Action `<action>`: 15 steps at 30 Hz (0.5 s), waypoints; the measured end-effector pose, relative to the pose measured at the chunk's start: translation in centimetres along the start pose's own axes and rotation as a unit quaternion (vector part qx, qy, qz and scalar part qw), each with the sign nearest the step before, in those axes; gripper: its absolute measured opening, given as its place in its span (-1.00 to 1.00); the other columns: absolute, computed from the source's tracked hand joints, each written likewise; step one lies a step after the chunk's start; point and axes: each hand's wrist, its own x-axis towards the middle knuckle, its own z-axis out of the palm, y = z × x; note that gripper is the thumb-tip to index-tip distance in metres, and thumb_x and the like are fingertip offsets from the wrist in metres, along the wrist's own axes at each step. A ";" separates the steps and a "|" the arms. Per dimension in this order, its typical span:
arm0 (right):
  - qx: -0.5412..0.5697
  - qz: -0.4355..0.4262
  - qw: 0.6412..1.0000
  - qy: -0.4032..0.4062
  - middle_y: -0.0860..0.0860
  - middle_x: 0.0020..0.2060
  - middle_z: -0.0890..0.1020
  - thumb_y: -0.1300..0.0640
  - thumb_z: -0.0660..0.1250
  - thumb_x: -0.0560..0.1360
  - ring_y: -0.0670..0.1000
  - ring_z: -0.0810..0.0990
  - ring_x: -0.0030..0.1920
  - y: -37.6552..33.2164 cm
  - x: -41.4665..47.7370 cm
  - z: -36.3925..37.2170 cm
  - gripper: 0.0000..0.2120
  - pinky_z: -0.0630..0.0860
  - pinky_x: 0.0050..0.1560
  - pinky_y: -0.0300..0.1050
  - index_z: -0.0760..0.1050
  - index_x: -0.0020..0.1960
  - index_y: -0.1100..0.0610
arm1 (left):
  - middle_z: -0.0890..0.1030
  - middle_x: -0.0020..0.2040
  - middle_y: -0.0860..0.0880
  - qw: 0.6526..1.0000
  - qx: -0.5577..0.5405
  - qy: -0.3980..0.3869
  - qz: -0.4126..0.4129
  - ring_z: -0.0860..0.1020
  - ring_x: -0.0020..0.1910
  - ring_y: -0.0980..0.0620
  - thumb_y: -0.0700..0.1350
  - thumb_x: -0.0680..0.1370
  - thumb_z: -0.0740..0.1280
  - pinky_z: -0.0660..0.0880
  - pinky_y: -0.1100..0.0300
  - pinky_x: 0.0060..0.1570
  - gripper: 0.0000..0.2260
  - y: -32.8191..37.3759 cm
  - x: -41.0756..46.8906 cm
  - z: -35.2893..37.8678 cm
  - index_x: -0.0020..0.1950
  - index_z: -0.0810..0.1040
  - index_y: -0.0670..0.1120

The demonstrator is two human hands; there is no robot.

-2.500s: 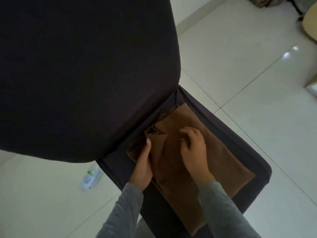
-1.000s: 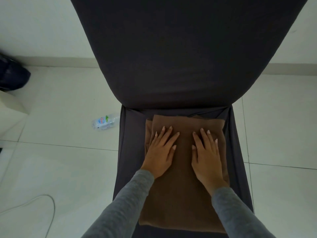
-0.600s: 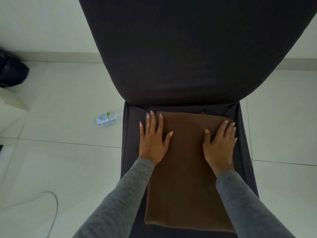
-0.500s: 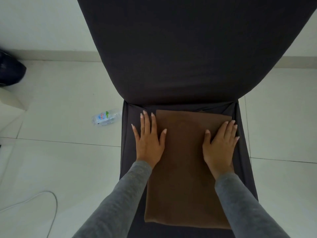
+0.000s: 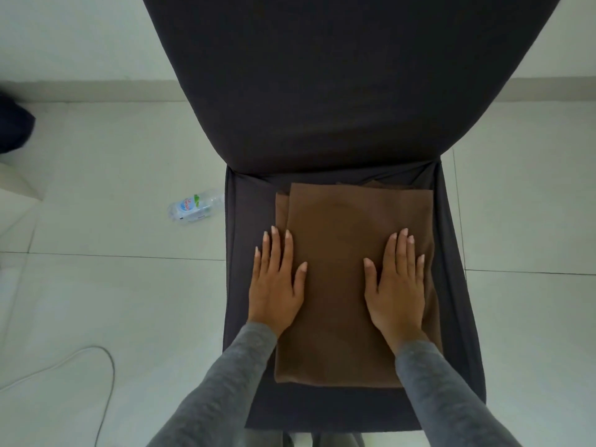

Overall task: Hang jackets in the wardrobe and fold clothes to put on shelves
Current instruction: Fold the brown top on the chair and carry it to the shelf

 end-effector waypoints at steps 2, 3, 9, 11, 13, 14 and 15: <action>0.002 0.005 1.000 0.004 0.11 0.52 0.04 -0.19 -0.21 0.56 -0.01 -0.12 0.50 0.4 -1.5 -0.1 -0.32 -0.21 0.49 -0.05 0.00 0.52 0.23 | -0.03 0.54 -0.09 1.000 0.007 -0.004 -0.023 -0.07 0.53 -0.04 0.16 0.61 -0.15 -0.08 -0.01 0.49 -0.43 -0.3 -1.3 -0.1 0.53 -0.04 -0.13; 0.002 0.003 1.000 0.004 0.12 0.52 0.06 -0.18 -0.20 0.57 0.00 -0.09 0.50 0.6 -2.5 0.0 -0.33 -0.22 0.49 -0.05 0.01 0.52 0.23 | -0.03 0.54 -0.08 0.999 0.009 -0.004 -0.035 -0.07 0.53 -0.04 0.16 0.61 -0.17 -0.07 -0.03 0.49 -0.44 -0.2 -2.1 -0.2 0.53 -0.04 -0.14; 0.021 -0.068 0.997 -0.031 0.10 0.47 0.23 -0.10 -0.17 0.63 0.04 0.09 0.49 1.6 -9.3 0.2 -0.45 -0.13 0.49 -0.05 0.15 0.49 0.18 | 0.06 0.54 -0.09 0.996 0.013 -0.042 0.077 0.02 0.53 -0.04 0.11 0.65 -0.15 -0.05 -0.06 0.46 -0.50 3.2 -9.2 0.5 0.53 0.04 -0.09; 0.016 -0.079 0.996 -0.037 0.08 0.47 0.23 -0.11 -0.13 0.62 0.03 0.11 0.49 2.3 -10.3 0.1 -0.46 -0.10 0.49 -0.04 0.17 0.49 0.14 | 0.11 0.53 -0.09 0.995 0.022 -0.045 0.082 0.06 0.52 -0.04 0.12 0.65 -0.13 0.01 -0.06 0.45 -0.51 3.4 -10.7 1.1 0.53 0.07 -0.07; 0.007 -0.068 0.997 -0.033 0.07 0.47 0.22 -0.13 -0.09 0.61 0.04 0.11 0.49 3.1 -10.8 0.2 -0.46 -0.07 0.49 -0.03 0.18 0.49 0.11 | 0.12 0.53 -0.11 0.997 0.027 -0.039 0.064 0.04 0.52 -0.05 0.13 0.64 -0.12 0.02 -0.04 0.46 -0.51 3.1 -11.0 1.1 0.53 0.07 -0.04; -0.001 -0.052 0.998 -0.029 0.08 0.48 0.22 -0.14 -0.07 0.60 0.05 0.12 0.49 3.6 -11.2 0.3 -0.45 -0.06 0.49 -0.01 0.18 0.49 0.10 | 0.12 0.53 -0.11 0.997 0.029 -0.039 0.061 0.04 0.52 -0.06 0.13 0.64 -0.11 0.03 -0.03 0.46 -0.51 2.9 -11.1 1.1 0.53 0.07 -0.04; -0.005 -0.028 0.999 -0.026 0.10 0.48 0.21 -0.14 -0.06 0.59 0.07 0.12 0.49 4.0 -11.5 0.3 -0.45 -0.04 0.49 0.03 0.18 0.49 0.10 | 0.12 0.53 -0.12 0.997 0.031 -0.041 0.060 0.03 0.52 -0.06 0.13 0.64 -0.11 0.02 -0.02 0.47 -0.50 2.7 -11.1 1.0 0.53 0.08 -0.05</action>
